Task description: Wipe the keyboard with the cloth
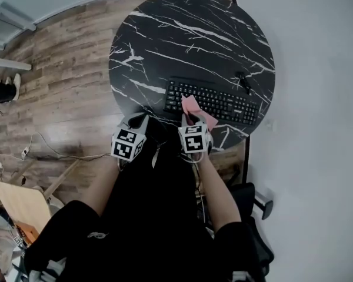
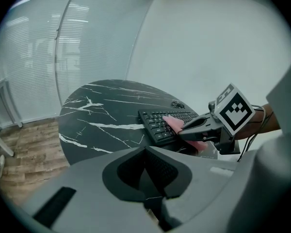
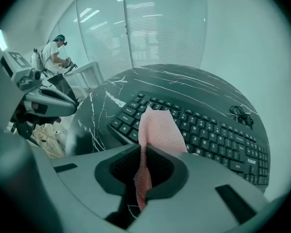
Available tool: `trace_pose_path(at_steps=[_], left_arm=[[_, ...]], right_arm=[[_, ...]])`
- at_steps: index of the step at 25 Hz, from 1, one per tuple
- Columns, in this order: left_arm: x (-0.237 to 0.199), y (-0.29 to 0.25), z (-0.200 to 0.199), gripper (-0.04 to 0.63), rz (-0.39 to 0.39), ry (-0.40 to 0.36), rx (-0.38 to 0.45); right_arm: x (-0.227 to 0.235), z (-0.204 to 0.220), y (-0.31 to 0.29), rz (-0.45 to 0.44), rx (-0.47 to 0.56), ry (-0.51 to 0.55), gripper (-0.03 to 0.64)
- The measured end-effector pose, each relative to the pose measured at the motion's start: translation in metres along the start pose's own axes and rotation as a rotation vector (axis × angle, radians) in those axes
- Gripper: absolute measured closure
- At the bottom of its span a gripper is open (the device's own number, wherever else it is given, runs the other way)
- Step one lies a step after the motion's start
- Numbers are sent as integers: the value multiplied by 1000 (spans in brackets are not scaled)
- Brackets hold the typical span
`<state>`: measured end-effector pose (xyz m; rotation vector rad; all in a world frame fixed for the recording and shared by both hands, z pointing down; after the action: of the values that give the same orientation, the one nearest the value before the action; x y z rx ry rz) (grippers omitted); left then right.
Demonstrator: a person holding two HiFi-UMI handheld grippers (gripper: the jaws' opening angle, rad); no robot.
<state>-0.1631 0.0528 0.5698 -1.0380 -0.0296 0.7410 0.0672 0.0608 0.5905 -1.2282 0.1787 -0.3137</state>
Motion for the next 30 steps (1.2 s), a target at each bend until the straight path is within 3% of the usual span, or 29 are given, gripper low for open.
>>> trace_pose_path(at_steps=[18,30], left_arm=[[-40,37,37,597,-79,139,36],[-50,42,41,597,-78,156,51]], right_arm=[[-51,-35,-17,-33,-3,123,593],[-72,-40,-22,-40,6,135,597]])
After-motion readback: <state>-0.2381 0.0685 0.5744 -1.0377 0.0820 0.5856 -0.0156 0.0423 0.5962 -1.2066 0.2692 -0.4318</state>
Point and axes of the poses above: the fingertips, and each gripper's own axes: y backward along the fingers, x to its right, z out of its underside, the point moved 10 cm from there along y, backward along the fingers, and after that the axes turned 10 degrees about -x, right-handed, at the moved point
